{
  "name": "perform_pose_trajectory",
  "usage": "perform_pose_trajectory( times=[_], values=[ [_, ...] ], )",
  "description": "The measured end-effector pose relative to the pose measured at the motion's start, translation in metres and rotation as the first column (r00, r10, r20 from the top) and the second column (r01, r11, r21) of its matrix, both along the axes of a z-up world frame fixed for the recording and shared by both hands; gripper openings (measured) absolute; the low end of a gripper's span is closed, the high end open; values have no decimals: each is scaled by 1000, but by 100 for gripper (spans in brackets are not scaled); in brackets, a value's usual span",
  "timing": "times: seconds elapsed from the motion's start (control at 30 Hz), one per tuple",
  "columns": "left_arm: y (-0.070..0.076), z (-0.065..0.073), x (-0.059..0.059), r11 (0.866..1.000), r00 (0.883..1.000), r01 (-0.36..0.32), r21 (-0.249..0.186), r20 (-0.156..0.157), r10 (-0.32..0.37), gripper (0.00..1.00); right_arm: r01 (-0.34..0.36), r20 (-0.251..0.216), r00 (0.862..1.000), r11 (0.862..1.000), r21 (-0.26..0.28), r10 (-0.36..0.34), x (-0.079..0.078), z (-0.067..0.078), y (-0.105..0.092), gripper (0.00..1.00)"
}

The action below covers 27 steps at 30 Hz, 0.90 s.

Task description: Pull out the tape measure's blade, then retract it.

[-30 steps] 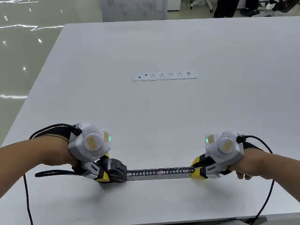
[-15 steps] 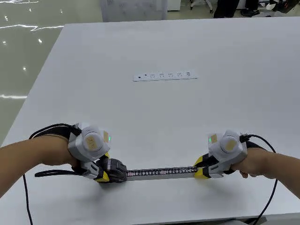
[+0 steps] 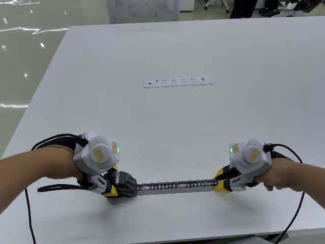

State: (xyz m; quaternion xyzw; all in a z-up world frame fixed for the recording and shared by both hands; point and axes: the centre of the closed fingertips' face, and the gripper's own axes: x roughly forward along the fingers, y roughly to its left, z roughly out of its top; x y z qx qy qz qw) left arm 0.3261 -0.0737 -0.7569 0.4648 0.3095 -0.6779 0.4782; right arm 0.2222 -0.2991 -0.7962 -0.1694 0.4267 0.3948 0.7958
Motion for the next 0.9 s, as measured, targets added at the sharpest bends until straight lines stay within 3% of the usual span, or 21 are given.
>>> perform_pose_trajectory(
  times=[0.9],
  values=[
    [0, 0, -1, 1000, 1000, 1, 5, 3, -1, 30, 10, -9, 1000, 1000, 5, -9, -5, 2, -6, 12]
  ],
)
